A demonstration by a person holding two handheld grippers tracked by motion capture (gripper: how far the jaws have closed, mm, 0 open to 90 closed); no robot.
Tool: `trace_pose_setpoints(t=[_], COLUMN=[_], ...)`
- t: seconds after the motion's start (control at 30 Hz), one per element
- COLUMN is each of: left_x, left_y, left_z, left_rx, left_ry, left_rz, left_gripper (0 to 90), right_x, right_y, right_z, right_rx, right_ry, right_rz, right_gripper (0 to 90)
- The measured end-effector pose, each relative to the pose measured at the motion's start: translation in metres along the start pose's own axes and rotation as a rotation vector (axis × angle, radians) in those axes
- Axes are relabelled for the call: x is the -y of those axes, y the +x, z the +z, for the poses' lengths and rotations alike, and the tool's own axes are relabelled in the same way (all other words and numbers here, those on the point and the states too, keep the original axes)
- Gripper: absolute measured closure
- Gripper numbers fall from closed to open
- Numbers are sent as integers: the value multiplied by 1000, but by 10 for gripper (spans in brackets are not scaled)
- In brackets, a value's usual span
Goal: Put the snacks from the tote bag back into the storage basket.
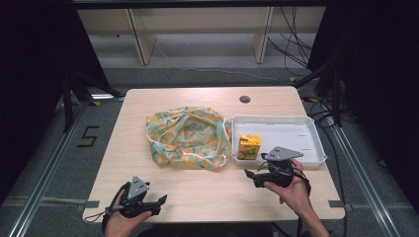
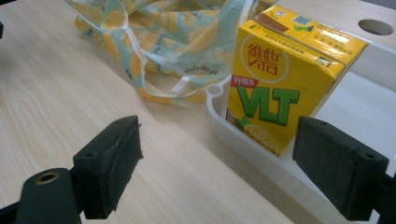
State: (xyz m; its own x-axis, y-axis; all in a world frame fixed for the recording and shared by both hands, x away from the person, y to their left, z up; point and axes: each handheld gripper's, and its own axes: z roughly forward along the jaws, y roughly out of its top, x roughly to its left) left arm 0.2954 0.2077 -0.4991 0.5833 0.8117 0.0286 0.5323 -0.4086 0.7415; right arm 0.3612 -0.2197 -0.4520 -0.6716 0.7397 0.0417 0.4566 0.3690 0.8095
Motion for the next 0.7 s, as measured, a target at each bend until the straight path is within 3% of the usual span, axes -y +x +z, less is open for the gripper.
trace_pose_setpoints(t=[0.07,0.1,0.13,0.17,0.23,0.27,0.3,0.37,0.43,0.6,0.63,0.7], left_x=[0,0,0,0,0,1,0,1,0,0,1,0], left_y=[-1,-1,0,-2,0,-2,-1,-2,-1,-1,-2,-1], left_z=[2,1,0,2,0,2,1,1,1,1,1,1], left_rx=[-6,1,-2,-4,2,-5,-3,7,1,3,5,1], left_ry=[-15,-8,2,-27,-1,-26,-4,-5,-5,0,2,-2], left_rz=[-14,-12,7,-30,0,-29,-5,-20,0,-1,-13,-1], left_gripper=[227,228,227,227,227,227,227,227,228,227,227,227], right_x=[2,4,4,5,7,8,9,11,13,18,19,20], right_y=[0,1,1,2,3,3,2,3,2,4,3,3], right_z=[1,3,3,3,4,4,3,3,4,4,4,3], right_rx=[-7,-14,-8,-13,-20,-26,-25,-25,-29,-42,-36,-51], right_ry=[8,4,2,5,3,4,9,6,6,15,7,22], right_rz=[-22,-17,-44,-42,-41,-34,-41,-38,-40,-18,-31,-15], right_gripper=[164,164,164,164,164,164,164,164,166,167,167,167])
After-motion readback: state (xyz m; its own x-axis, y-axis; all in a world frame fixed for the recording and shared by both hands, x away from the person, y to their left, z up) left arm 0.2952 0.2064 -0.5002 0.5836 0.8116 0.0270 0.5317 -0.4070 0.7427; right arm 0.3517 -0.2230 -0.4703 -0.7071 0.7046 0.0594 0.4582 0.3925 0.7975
